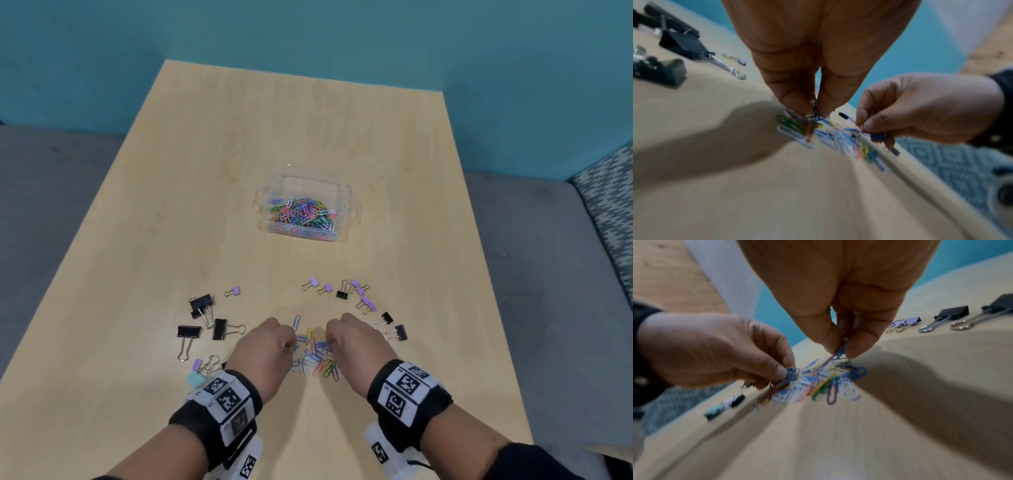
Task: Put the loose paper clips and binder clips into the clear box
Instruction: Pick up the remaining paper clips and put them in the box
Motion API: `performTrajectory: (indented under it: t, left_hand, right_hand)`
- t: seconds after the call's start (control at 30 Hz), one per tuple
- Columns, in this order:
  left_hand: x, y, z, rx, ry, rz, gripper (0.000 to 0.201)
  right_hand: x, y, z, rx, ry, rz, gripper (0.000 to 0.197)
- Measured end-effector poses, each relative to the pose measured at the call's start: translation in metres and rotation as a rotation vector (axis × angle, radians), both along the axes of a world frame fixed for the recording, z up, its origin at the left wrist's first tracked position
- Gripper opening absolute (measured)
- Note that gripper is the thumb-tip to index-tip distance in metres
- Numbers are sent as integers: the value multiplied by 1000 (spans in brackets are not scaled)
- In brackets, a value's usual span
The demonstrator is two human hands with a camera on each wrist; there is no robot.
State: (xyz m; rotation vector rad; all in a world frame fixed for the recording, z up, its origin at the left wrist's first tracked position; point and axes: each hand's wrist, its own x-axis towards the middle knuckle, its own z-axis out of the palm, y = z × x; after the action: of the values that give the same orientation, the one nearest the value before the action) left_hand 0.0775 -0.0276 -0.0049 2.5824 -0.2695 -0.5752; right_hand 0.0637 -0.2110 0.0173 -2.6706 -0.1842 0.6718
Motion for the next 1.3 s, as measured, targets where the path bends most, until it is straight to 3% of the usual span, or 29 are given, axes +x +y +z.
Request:
performTrajectory:
  t: [0.1, 0.2, 0.33, 0.43, 0.57, 0.67, 0.73, 0.83, 0.9, 1.0, 1.07, 1.13, 1.3]
  left_hand:
    - [11, 5, 17, -225, 147, 146, 21]
    - [36, 10, 36, -568, 405, 355, 11]
    - [92, 9, 61, -728, 347, 432, 9]
    - [144, -3, 72, -717, 202, 455, 18]
    - [194, -19, 73, -585, 72, 379, 24]
    - [205, -24, 69, -463, 45, 269, 18]
    - [196, -19, 67, -277, -81, 206, 18]
    - [153, -6, 65, -200, -287, 71, 29]
    - [110, 4, 55, -185, -276, -101, 30]
    - [51, 14, 30, -20, -267, -363, 40]
    - [28, 18, 10, 89, -269, -542, 50]
    - [18, 21, -5, 137, -267, -629, 53]
    - [7, 27, -18, 167, -284, -732, 47]
  right_hand:
    - [13, -9, 9, 194, 134, -202, 16]
    - [38, -18, 20, 503, 318, -463, 16]
    - [94, -31, 35, 669, 267, -541, 23]
    - [144, -30, 49, 730, 159, -582, 22]
    - [196, -20, 54, 622, 42, -553, 21]
    - [210, -15, 57, 573, 51, -541, 13]
    - [205, -19, 58, 527, 45, -532, 26]
    - [164, -28, 59, 379, -99, -393, 29]
    - [121, -27, 50, 170, -94, -170, 26]
    - [50, -18, 30, -34, -26, 200, 28]
    - [17, -16, 10, -99, -79, 368, 42]
    - [-1, -18, -8, -133, -133, 430, 56]
    - [-22, -15, -19, -193, -96, 517, 67]
